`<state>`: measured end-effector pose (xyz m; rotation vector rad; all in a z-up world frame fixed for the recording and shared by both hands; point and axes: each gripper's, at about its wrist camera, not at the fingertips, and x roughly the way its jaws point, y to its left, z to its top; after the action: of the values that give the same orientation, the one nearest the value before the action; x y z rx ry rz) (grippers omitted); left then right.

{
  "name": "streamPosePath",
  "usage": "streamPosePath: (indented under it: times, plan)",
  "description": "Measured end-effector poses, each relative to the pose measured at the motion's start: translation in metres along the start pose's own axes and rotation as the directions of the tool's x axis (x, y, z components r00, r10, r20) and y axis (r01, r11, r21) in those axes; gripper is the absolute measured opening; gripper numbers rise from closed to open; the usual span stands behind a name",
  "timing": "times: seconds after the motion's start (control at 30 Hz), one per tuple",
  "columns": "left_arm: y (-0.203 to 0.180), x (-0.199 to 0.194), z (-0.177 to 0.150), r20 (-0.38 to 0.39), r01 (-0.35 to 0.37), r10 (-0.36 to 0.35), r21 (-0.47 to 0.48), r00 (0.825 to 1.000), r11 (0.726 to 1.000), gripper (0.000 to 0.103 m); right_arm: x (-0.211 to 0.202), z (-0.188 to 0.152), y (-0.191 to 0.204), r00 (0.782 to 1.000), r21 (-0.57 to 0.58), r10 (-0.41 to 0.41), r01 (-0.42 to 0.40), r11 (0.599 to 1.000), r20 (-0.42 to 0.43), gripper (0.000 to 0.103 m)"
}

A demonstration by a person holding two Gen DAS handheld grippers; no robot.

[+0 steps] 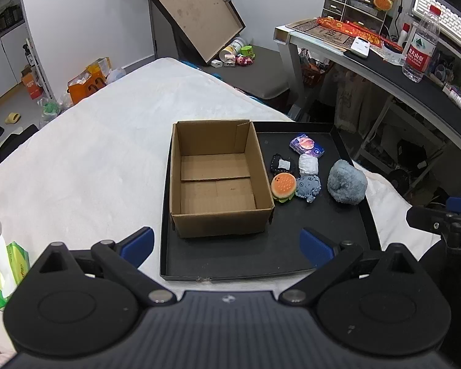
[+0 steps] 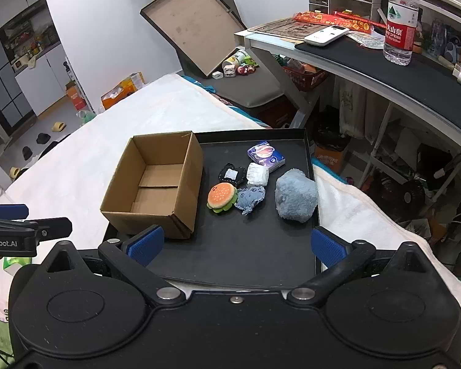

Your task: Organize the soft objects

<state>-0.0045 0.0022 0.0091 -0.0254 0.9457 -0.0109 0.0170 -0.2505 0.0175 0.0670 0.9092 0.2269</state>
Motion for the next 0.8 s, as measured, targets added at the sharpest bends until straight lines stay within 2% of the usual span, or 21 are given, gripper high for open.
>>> streamPosePath:
  times: [0.8]
  plan:
    - [0.0051,-0.0045,0.0004,0.008,0.002,-0.002,-0.006,1.0,1.0,0.1,-0.0027,0.0006,0.005,1.0,-0.003,-0.001,0.001,1.0,0.009,0.103]
